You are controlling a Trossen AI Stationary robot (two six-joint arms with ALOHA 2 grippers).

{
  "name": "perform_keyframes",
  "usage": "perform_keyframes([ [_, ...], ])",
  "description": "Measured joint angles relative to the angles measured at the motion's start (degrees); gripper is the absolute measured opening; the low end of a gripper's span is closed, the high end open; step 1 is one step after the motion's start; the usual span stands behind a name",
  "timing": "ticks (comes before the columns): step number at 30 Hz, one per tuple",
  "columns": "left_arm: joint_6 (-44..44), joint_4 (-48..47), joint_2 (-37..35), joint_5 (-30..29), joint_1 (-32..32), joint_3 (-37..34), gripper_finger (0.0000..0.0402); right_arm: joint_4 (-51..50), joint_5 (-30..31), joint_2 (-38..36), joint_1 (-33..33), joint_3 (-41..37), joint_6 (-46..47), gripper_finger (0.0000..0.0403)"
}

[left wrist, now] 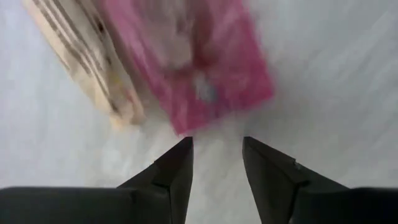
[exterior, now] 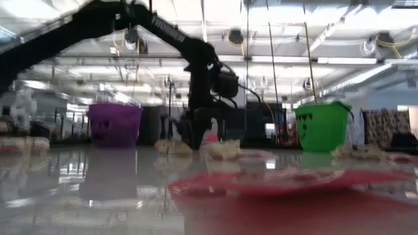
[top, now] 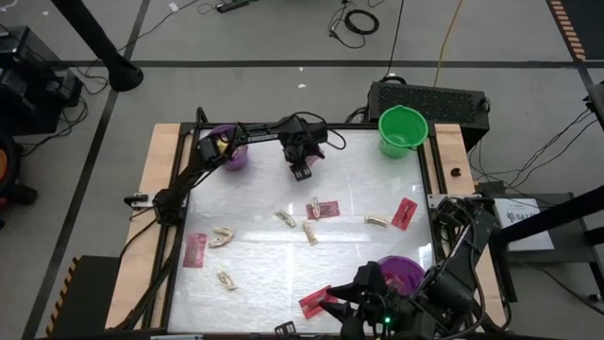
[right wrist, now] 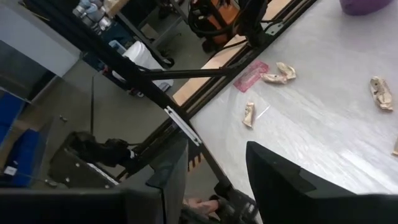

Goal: Sort candy by brand, put in halloween buckets
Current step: Put the red candy into the bottom violet bucket

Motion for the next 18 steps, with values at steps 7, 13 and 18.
perform_keyframes([
  [7, 3.07, 0.96, 0.31, -2.74, -0.35, 0.28, 0.012, 4.91, 0.08, 0.0, -1.07, 0.0, -3.63, 0.0155],
  [13, 2.66, 0.88, 0.31, -3.06, -0.39, 0.26, 0.0111, 7.75, -0.09, 0.0, -2.54, -0.01, -7.39, 0.0155],
  [18, 4.7, -5.25, 0.33, -2.45, -0.35, 2.63, 0.0111, 7.68, -0.22, 0.0, -3.19, -0.01, -9.92, 0.0155],
])
